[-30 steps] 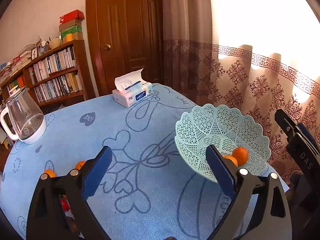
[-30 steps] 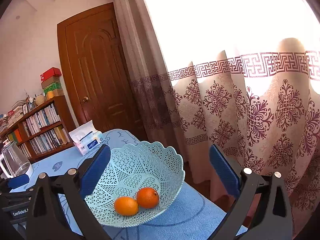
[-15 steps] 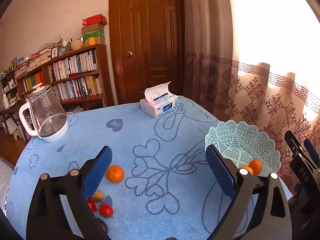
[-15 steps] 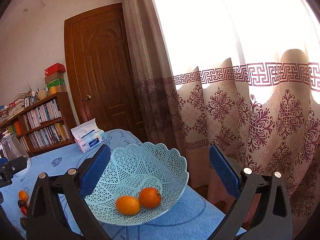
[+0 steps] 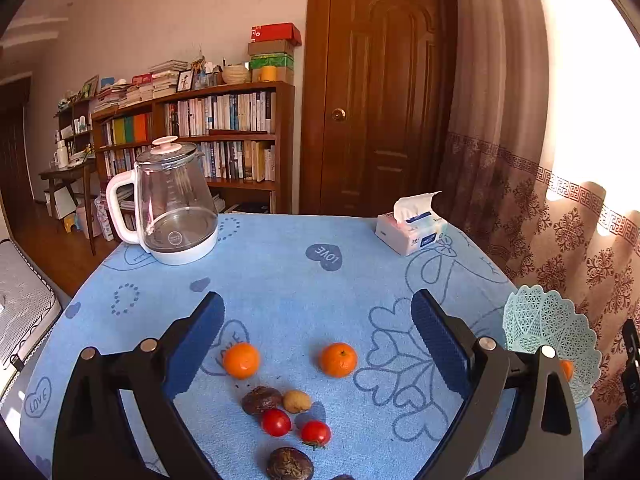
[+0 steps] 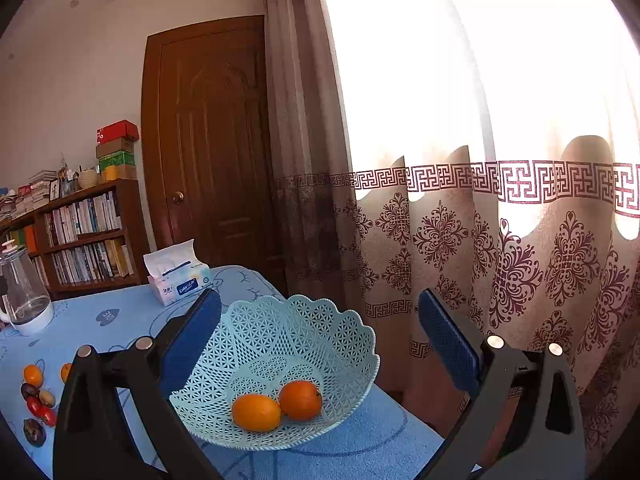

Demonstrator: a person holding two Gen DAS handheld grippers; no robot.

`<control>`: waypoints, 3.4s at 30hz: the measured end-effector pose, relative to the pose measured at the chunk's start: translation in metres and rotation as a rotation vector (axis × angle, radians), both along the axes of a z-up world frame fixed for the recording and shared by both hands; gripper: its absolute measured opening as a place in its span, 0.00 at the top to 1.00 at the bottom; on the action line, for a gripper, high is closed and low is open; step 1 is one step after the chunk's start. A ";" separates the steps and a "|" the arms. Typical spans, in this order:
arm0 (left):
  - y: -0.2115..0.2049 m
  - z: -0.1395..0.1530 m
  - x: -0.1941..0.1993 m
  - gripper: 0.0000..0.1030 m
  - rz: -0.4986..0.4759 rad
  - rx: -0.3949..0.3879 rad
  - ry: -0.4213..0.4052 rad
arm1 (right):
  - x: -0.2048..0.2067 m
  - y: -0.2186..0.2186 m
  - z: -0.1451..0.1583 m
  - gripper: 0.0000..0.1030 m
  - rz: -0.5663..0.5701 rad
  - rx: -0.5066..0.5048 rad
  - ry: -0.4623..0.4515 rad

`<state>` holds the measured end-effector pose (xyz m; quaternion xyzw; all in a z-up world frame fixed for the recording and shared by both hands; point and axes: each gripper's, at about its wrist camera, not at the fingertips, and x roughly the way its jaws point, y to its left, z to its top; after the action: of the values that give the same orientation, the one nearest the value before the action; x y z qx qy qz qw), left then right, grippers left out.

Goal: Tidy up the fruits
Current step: 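Move the left tool back to the fruit and grasp another orange, then grasp a dark brown round fruit with the right tool while the left tool holds its orange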

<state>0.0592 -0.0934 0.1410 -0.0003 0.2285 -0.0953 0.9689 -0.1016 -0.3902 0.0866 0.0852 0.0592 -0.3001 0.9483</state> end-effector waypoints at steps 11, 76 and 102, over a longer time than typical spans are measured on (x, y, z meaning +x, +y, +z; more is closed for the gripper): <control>0.067 -0.007 0.024 0.09 0.147 -0.044 0.035 | 0.011 0.045 0.005 0.03 0.084 -0.187 0.053; 0.089 -0.072 0.088 0.62 0.060 -0.092 0.354 | 0.104 0.161 -0.033 0.03 0.684 -0.001 0.427; 0.136 -0.038 0.076 0.62 0.178 -0.174 0.254 | 0.218 0.290 -0.047 0.04 1.070 -0.021 0.651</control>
<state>0.1352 0.0421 0.1034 -0.1162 0.3391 -0.0275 0.9331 0.1167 -0.1001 0.0394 -0.0612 0.3765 0.2050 0.9014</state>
